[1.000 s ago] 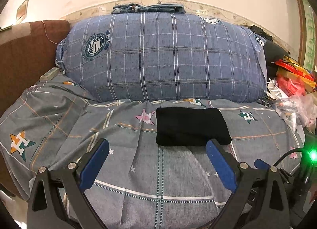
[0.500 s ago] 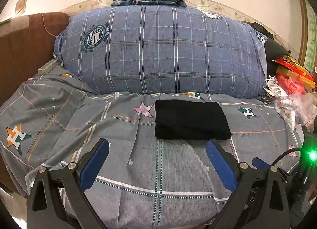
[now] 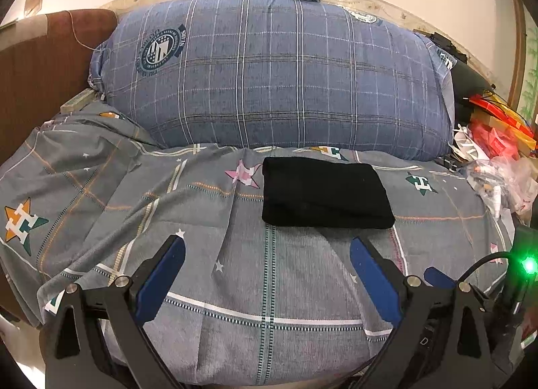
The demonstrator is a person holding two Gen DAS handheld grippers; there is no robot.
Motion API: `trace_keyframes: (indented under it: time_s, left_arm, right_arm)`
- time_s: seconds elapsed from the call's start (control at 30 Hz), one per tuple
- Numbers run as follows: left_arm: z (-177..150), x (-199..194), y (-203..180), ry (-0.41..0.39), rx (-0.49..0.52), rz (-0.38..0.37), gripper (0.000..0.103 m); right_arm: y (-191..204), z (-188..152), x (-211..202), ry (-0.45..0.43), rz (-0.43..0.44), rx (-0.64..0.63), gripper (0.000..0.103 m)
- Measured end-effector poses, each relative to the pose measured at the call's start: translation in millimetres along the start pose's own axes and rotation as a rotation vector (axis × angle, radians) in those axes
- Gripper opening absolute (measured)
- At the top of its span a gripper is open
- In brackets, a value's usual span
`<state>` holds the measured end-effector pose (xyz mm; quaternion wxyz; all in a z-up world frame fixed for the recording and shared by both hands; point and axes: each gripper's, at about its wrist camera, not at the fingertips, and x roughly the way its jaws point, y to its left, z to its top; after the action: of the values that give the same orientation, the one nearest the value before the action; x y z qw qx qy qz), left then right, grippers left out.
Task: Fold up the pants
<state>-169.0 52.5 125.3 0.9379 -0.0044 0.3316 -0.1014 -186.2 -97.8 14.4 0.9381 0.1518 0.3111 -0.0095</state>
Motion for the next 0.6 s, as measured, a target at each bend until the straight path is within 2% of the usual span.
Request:
trace_keyframes:
  time_s: [0.6]
  left_arm:
    - [-1, 11, 4, 0.041, -0.012, -0.013, 0.098]
  right_arm:
    - [3, -4, 11, 0.037, 0.000, -0.001, 0.088]
